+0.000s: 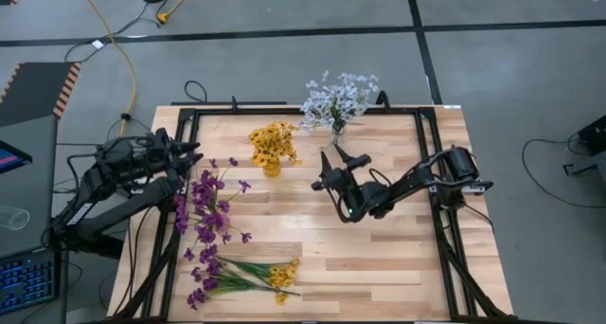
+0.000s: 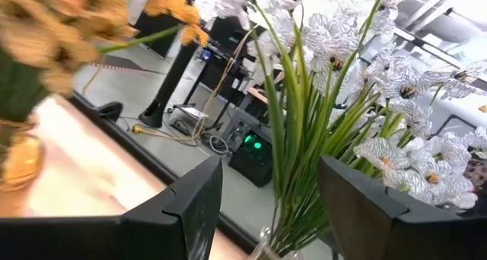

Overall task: Sort flowers into vase by color
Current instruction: Put the yellow flowers into the yellow vase

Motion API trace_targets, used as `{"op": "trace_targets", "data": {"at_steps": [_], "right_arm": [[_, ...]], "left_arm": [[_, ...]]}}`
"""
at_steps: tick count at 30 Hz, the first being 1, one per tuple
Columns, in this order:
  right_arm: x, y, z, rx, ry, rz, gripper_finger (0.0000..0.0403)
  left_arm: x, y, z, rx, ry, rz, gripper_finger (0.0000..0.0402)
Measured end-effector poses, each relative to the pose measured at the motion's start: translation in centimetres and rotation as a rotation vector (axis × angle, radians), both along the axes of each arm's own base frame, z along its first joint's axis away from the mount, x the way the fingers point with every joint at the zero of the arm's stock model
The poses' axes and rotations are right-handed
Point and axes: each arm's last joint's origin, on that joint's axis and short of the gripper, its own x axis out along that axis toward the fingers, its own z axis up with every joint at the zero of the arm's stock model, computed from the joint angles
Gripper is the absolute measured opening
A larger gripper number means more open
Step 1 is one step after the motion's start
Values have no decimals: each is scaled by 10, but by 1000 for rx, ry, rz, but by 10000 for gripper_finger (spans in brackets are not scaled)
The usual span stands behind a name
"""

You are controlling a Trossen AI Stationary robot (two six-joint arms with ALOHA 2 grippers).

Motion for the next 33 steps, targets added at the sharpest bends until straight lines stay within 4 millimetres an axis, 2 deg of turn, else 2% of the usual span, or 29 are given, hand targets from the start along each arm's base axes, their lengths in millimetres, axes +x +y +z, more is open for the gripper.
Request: {"op": "trace_targets", "data": {"at_steps": [7,13,17,21,24,28,33], "right_arm": [[-6,34,0,42,-71,93,240],[-13,63,0,92,-174,211,240],[-15,79,-2,135,-277,366,240],[-13,92,-8,206,-351,565,240],[-8,97,-11,280,-379,646,240],[3,103,-13,337,-327,672,240],[20,112,-7,418,-252,807,240]], "left_arm": [[0,0,15,120,-104,-5,169],[-16,-11,37,127,-151,-9,169],[-28,-20,48,124,-152,-26,169],[-35,-26,48,88,-109,-69,169],[-35,-28,42,33,-66,-122,169],[-35,-29,38,-12,-39,-171,169],[-36,-31,32,-55,12,-189,169]]}}
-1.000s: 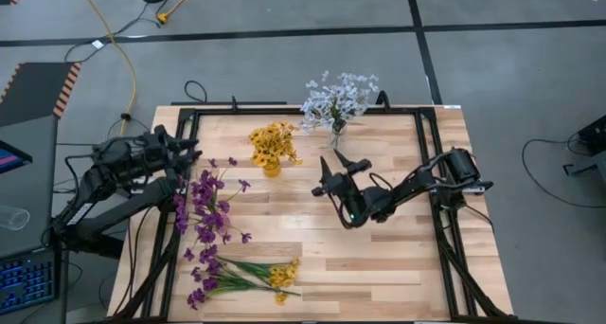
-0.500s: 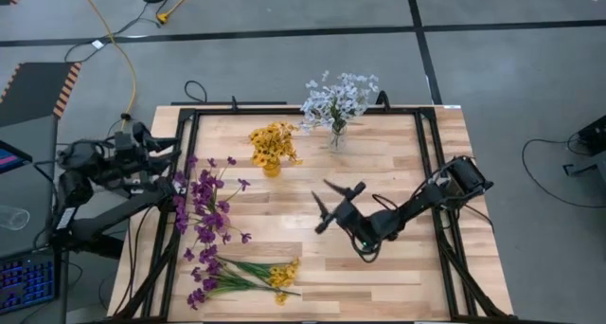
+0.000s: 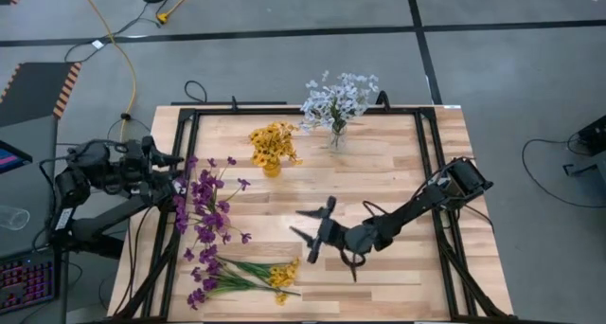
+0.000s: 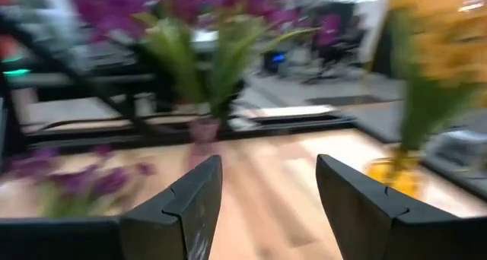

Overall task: Sort flowers into vase by color
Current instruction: Put the yellow flowers into the yellow vase

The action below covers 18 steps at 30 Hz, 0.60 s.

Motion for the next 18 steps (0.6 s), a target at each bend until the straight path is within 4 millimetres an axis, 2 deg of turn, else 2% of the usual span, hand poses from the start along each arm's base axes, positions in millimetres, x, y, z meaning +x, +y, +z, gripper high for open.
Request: {"op": "trace_targets", "data": {"at_steps": [9,18], "right_arm": [[27,-5,17,106,82,124,240],[36,-4,28,220,75,225,240]], "left_arm": [[4,4,-17,-24,119,17,169],[9,9,-25,-14,158,63,169]]}}
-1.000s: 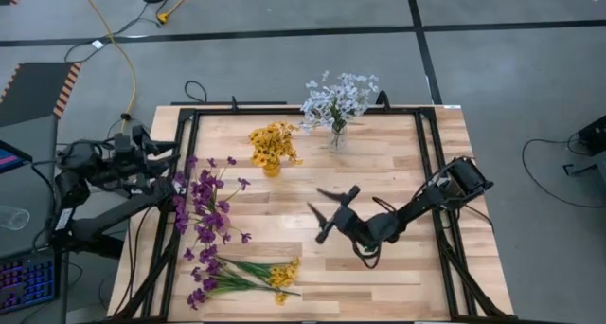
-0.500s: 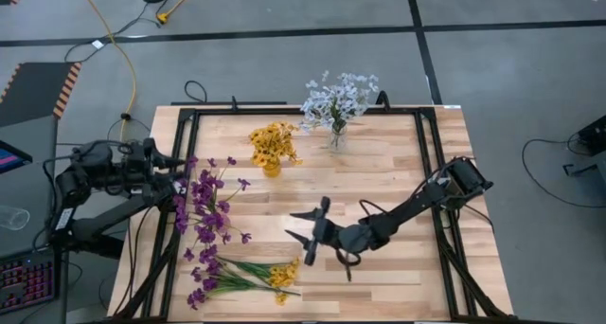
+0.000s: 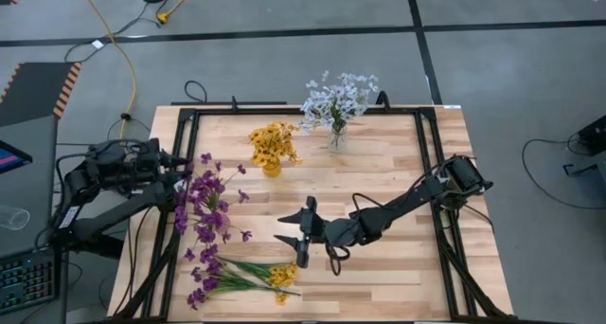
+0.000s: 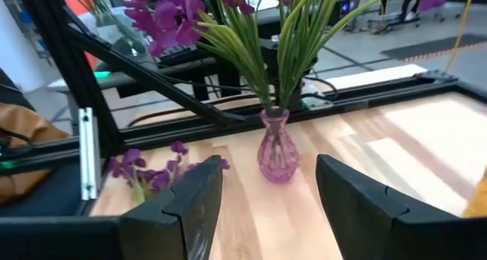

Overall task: Sort flowers into vase by color
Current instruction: Put the yellow flowers into the yellow vase

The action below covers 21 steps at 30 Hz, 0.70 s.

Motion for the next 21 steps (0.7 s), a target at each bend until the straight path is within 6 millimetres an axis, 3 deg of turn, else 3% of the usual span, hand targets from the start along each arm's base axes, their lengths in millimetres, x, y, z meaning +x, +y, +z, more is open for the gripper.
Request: {"op": "trace_targets", "data": {"at_steps": [14,21], "right_arm": [[-1,14,4,78,-29,31,240],[43,38,4,-35,2,122,240]], "left_arm": [[3,3,-4,-3,12,11,169],[3,3,-4,-9,10,19,169]]}}
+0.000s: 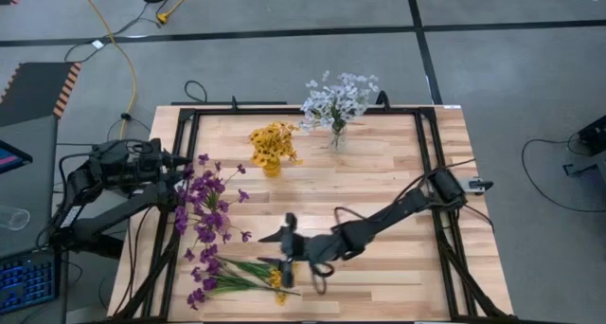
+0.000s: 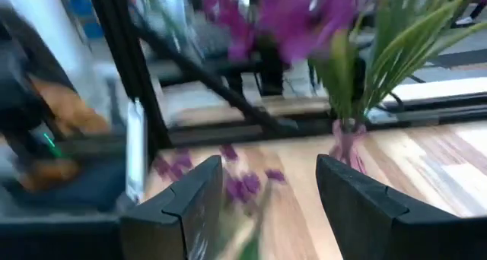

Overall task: Sort flowers into vase by color
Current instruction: Put the yellow flowers into the yellow vase

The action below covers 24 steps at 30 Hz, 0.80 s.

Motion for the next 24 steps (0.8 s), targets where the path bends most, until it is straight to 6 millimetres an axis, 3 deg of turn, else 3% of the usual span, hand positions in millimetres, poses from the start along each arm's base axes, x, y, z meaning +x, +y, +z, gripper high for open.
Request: {"op": "trace_targets", "data": {"at_steps": [10,15,24], "right_arm": [[56,15,-11,-107,266,5,240],[64,14,-18,-133,396,-9,240],[61,15,-30,15,552,99,240]], "left_arm": [[0,0,0,2,3,7,169],[0,0,0,3,2,7,169],[0,0,0,3,2,8,169]]}}
